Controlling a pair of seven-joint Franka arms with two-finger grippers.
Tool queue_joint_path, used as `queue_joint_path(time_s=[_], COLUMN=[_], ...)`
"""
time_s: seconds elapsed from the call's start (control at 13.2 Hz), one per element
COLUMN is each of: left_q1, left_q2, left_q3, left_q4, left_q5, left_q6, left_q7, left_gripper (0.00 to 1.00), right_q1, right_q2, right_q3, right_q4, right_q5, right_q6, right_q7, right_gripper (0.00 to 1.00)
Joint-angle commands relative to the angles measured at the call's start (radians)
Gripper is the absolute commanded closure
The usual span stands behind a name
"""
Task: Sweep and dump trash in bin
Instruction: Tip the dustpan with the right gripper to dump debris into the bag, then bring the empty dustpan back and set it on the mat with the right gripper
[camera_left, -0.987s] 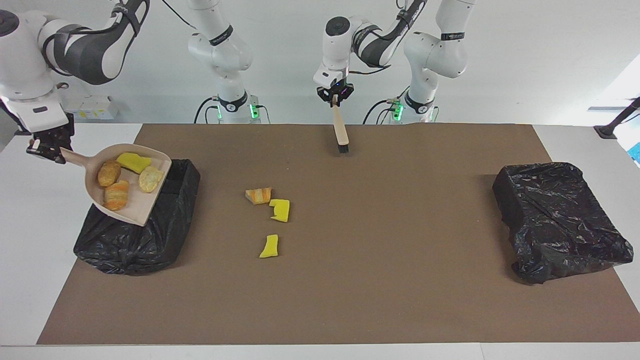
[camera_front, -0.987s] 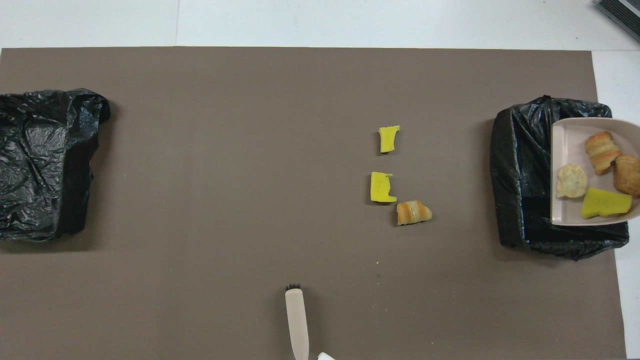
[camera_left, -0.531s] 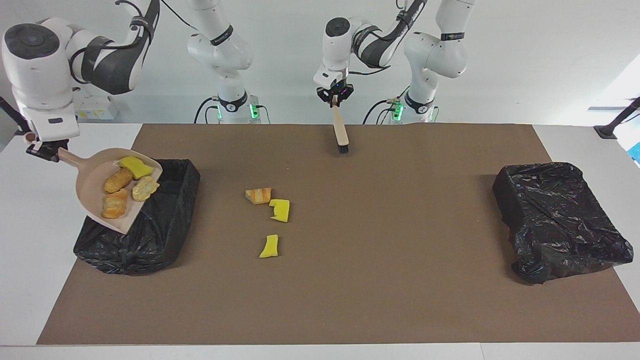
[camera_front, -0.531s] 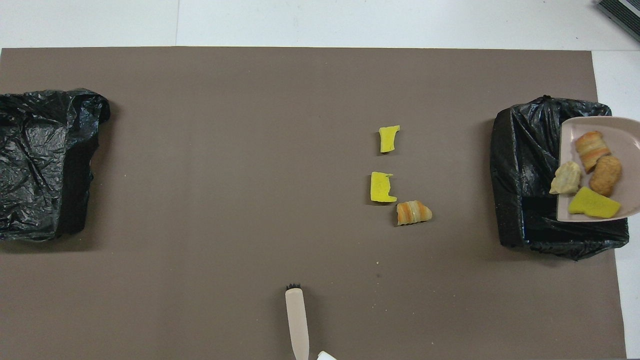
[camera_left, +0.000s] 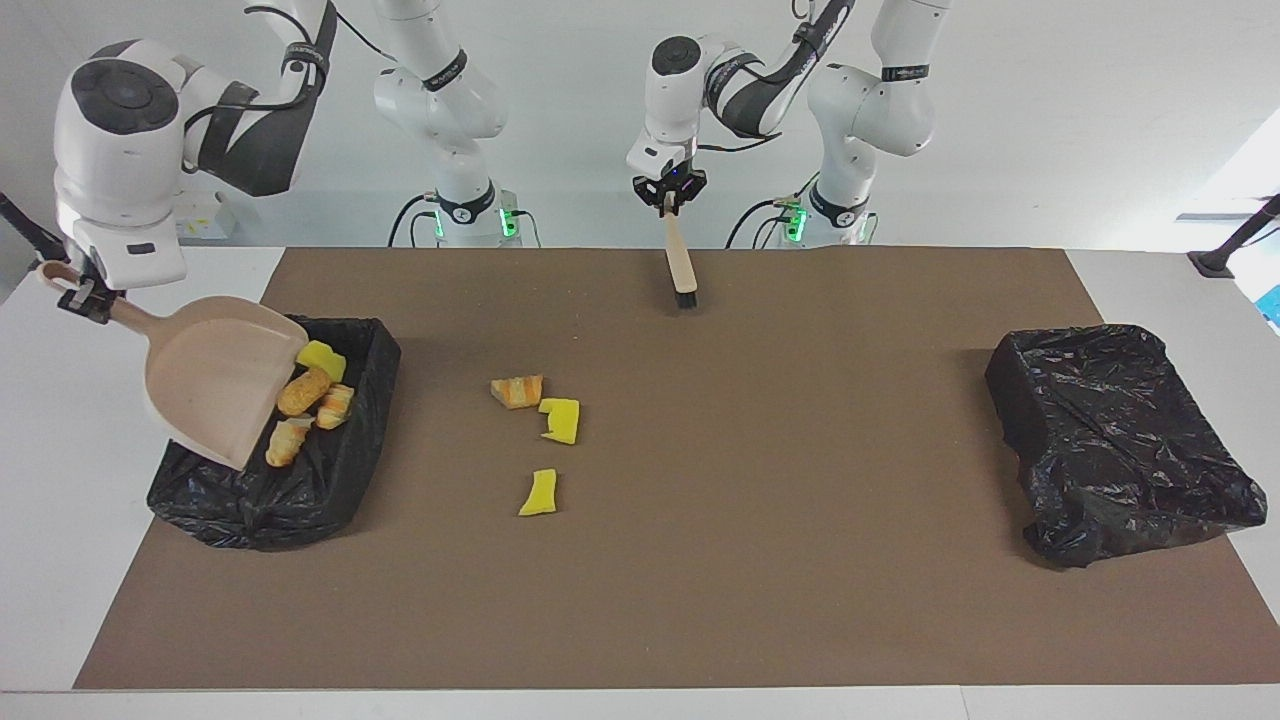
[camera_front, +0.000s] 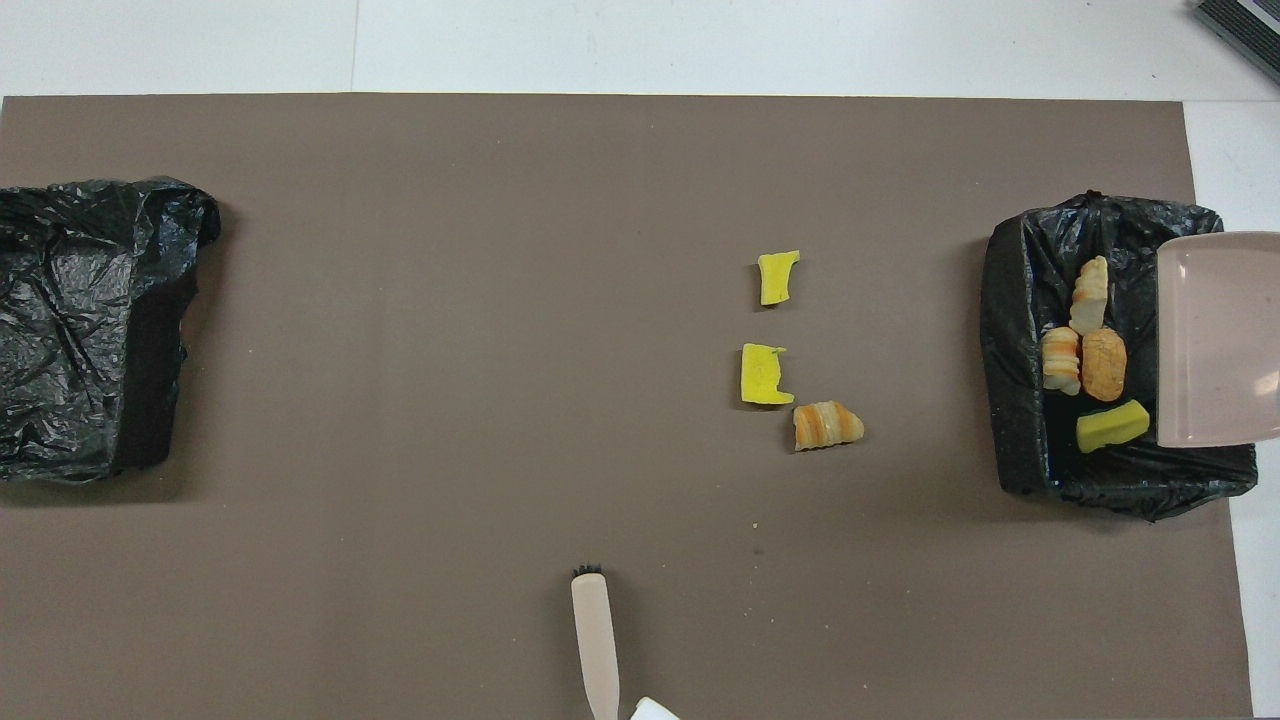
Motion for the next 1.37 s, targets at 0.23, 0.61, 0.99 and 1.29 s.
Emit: queue_joint_path(time_s=[0.23, 0.61, 0.99, 1.29], left_q1=[0.014, 0.016, 0.016, 0.037], left_q2=[-0.008, -0.002, -0.002, 0.001], left_q3=[0.010, 0.010, 0.010, 0.010], left_q4=[-0.014, -0.014, -0.014, -0.014], left_q5=[-0.031, -0.040, -0.040, -0.042], left_q6=[0.007, 0.007, 0.007, 0.004], left_q7=[0.024, 0.027, 0.028, 0.024], left_gripper=[0.82, 0.73, 0.72, 0.40], right_q1=[-0.007, -0.009, 0.004, 0.103], right_q2=[-0.065, -0.075, -0.110, -0.141], right_q3=[0.053, 0.048, 0.056, 0.068], right_q4=[0.019, 0.039, 0.005, -0.038], right_q5=[0.096, 0.345, 0.589, 0.637], right_q6=[-0.042, -0.146, -0.252, -0.253], right_q7=[0.030, 0.097, 0.525, 0.844], right_gripper=[1.00, 1.00, 1.00, 1.00])
